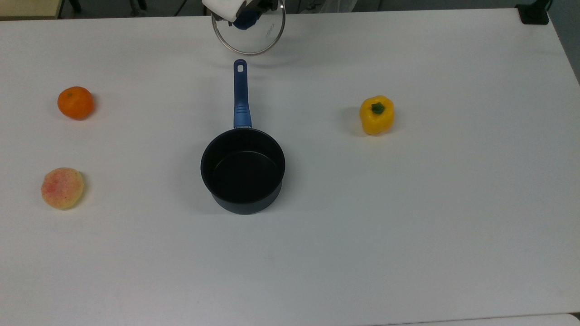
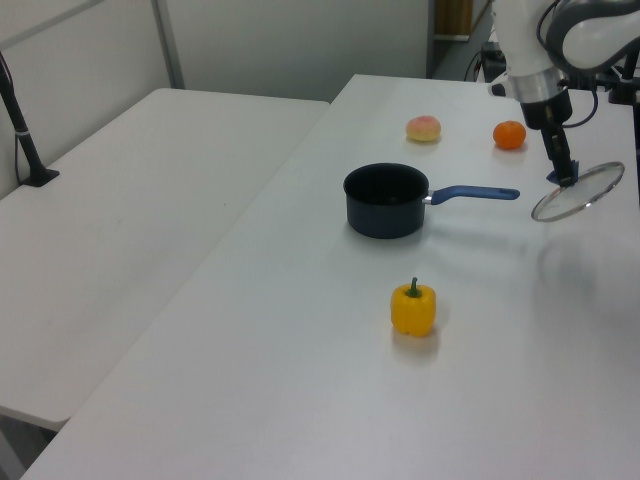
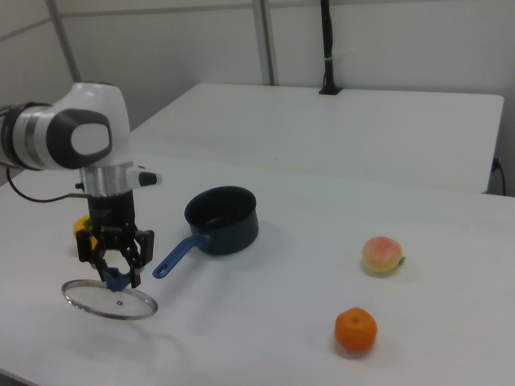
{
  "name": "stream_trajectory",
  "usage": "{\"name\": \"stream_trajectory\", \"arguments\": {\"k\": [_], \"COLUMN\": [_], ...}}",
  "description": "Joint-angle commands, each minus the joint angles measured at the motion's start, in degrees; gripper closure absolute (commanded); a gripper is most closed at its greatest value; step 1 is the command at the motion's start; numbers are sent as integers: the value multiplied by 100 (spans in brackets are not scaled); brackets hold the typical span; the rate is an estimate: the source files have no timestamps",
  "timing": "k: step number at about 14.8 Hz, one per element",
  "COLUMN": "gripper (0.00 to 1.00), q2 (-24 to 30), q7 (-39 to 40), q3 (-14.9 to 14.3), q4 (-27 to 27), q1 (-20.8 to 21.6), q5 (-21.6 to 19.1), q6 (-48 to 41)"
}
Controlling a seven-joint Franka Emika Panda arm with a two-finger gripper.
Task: Open lid
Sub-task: 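Carry the lid beside the saucepan and lower it to the table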
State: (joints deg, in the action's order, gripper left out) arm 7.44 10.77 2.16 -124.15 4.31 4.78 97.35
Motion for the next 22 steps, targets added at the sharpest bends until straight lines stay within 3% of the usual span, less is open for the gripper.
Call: {"name": "stream_trajectory", "arguments": {"k": [1, 4, 6, 9, 12, 15, 16, 17, 18, 20, 21, 22], "gripper": [75, 75, 75, 75, 75, 72, 66, 53, 32, 7, 0, 0], "q2": [205, 30, -181, -401, -612, -727, -736, -736, -736, -709, -718, -701], "q7": [-626, -1023, -1357, -2155, -2834, -3072, -3090, -3090, -3081, -3090, -3125, -3230], "q3": [91, 372, 399, 601, 803, 962, 962, 962, 971, 962, 962, 962], "q4": [-714, -1040, -1041, -1041, -1032, -980, -962, -927, -883, -865, -778, -751], "q1": [209, 237, 245, 254, 254, 246, 245, 237, 219, 210, 202, 201], "q5": [49, 155, 181, 627, 1007, 1043, 1043, 1043, 1043, 1043, 1034, 1025], "q6": [1009, 1785, 2434, 3094, 3439, 3510, 3510, 3510, 3484, 3440, 3396, 3369]}}
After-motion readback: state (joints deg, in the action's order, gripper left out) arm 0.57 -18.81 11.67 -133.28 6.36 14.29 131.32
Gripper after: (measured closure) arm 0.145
